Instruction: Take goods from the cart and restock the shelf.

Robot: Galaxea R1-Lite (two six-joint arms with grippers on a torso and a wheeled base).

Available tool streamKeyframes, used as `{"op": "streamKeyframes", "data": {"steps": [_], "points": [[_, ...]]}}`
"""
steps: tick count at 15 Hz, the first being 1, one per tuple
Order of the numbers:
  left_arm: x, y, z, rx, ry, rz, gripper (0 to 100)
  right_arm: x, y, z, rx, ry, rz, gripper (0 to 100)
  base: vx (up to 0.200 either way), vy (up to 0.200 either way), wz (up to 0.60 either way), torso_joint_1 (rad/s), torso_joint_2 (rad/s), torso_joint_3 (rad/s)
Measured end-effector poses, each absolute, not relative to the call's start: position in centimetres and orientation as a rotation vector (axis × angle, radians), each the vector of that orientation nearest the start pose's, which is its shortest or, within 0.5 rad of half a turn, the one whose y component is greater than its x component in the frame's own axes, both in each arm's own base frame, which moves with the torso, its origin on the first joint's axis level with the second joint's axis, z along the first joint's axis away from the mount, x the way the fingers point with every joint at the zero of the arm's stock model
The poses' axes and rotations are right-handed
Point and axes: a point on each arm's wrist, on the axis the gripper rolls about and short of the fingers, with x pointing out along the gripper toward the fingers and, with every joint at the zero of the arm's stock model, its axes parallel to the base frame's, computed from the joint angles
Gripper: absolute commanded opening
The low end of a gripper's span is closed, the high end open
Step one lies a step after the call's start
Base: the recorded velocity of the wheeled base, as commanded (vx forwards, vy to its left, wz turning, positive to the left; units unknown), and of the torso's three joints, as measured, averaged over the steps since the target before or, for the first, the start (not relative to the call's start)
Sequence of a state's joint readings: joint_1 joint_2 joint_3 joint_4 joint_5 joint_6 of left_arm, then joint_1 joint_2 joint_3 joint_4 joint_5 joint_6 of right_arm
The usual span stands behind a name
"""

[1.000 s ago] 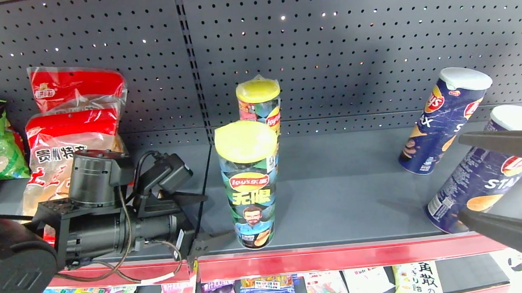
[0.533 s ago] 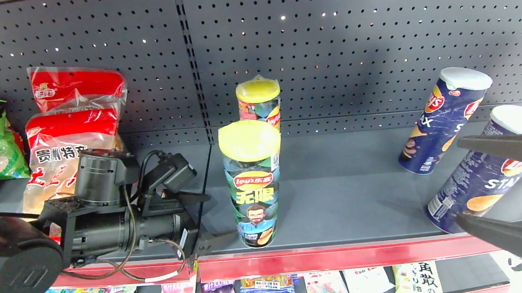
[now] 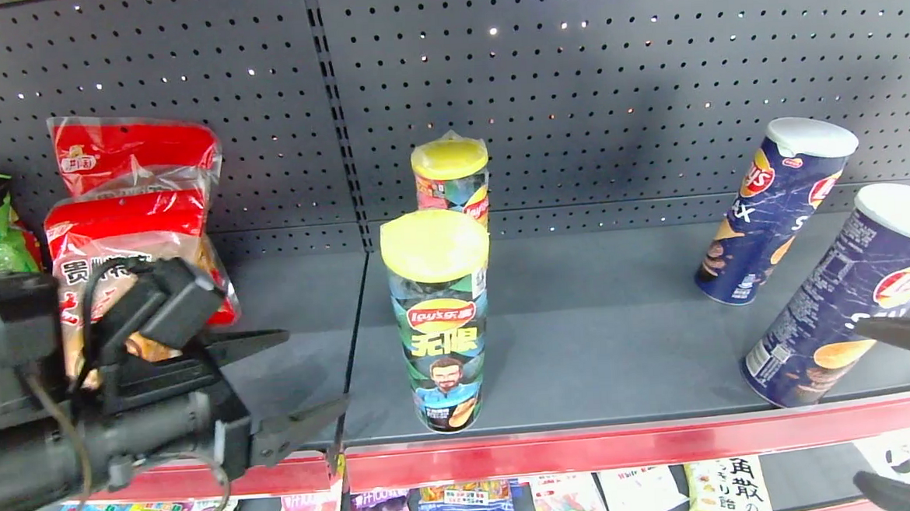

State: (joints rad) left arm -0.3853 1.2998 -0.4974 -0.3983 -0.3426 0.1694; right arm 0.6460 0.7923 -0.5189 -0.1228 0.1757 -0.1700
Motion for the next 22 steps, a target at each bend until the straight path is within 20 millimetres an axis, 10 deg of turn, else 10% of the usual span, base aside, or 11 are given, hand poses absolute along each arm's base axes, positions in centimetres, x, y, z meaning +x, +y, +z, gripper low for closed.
{"op": "streamKeyframes", "data": {"steps": [7,16,22], "points": [[2.6,-0.7,16.5,0.119,0.485,-0.247,100,0.3,0.2,17.2,-0.176,0.192,0.34,100,0.0,0.0,0.0,0.0,0.0,0.0],[-2.6,0.8,11.6,0.031,0.291,0.075,100,-3.1,0.0,9.7,-0.103,0.129,0.005,100,0.0,0.0,0.0,0.0,0.0,0.0],[-1.6,0.3,8.7,0.008,0.041,-0.05,100,-2.7,0.1,9.1,-0.068,-0.052,0.06,100,0.0,0.0,0.0,0.0,0.0,0.0]]}}
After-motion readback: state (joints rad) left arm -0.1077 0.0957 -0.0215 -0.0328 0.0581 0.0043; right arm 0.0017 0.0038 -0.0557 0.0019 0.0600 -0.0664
